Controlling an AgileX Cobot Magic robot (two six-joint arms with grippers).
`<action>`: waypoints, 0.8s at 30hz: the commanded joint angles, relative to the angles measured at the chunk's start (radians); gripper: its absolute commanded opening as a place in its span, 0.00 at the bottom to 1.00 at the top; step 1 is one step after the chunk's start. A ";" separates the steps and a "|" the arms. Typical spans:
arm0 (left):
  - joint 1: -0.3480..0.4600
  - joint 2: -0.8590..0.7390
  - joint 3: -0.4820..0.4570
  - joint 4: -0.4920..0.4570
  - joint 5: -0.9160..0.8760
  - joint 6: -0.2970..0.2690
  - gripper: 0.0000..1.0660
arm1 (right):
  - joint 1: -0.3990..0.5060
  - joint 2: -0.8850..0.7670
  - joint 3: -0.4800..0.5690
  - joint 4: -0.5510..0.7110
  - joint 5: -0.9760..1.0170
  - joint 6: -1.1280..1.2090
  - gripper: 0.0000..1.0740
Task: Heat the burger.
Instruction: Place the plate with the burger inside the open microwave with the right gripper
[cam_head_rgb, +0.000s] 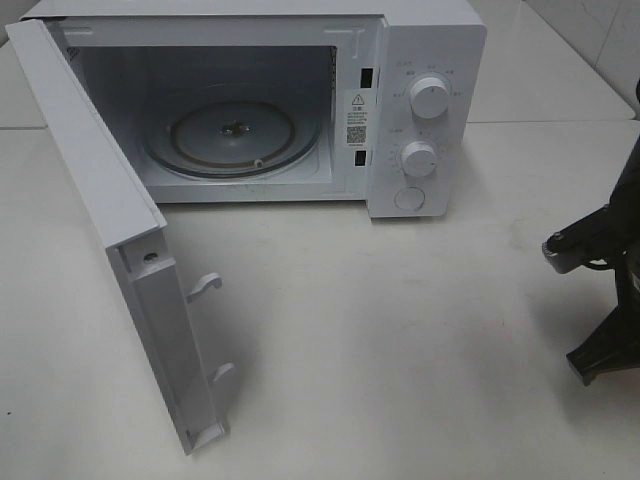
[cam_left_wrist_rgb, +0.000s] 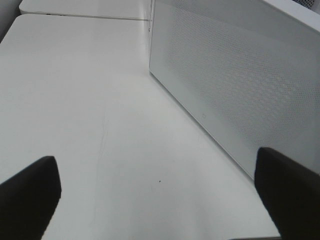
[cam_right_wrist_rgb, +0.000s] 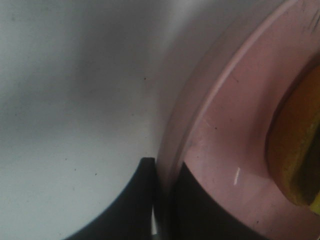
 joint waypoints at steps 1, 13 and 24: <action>-0.002 -0.024 0.004 -0.002 -0.009 0.004 0.92 | 0.031 -0.031 0.007 -0.049 0.073 0.007 0.00; -0.002 -0.024 0.004 -0.002 -0.009 0.004 0.92 | 0.210 -0.141 0.007 -0.044 0.175 0.001 0.00; -0.002 -0.024 0.004 -0.002 -0.009 0.004 0.92 | 0.427 -0.208 0.006 -0.040 0.264 0.008 0.00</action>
